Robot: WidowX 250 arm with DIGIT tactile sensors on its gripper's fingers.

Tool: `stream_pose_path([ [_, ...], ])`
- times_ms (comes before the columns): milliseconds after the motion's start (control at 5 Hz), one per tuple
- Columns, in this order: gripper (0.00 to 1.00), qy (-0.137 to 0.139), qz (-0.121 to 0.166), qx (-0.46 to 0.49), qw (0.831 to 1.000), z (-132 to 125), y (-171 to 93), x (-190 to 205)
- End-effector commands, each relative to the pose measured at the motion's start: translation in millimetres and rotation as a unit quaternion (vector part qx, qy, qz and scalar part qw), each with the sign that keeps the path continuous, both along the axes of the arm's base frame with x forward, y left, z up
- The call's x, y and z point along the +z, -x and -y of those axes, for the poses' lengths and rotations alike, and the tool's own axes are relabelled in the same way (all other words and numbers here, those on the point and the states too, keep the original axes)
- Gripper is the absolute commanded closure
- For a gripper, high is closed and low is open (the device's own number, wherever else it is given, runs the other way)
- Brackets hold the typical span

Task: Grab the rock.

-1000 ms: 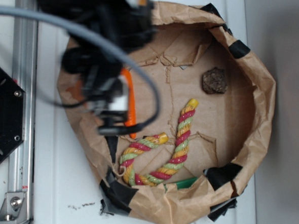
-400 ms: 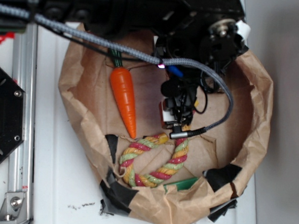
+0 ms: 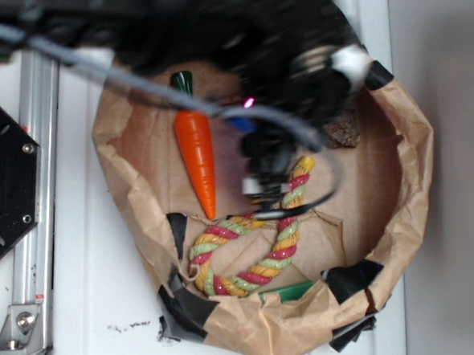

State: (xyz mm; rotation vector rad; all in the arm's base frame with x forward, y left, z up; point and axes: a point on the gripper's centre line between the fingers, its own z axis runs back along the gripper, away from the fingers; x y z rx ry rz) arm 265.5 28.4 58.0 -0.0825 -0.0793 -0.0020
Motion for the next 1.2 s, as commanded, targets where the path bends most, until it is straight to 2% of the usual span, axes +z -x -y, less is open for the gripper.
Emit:
stream_pose_path([
  [0,0.00,-0.074,0.044,-0.005,0.996,-6,-55,-22],
  [200,0.00,-0.044,0.052,-0.001,0.998,-4,-72,-12],
  [400,0.00,-0.029,0.049,0.000,0.998,-3,-80,-6],
  [600,0.00,-0.035,0.044,0.008,0.998,-5,-82,-12],
  [800,0.00,-0.072,0.046,0.008,0.996,-8,-88,-34],
  [1000,1.00,-0.071,0.027,0.011,0.997,-10,-86,-48],
])
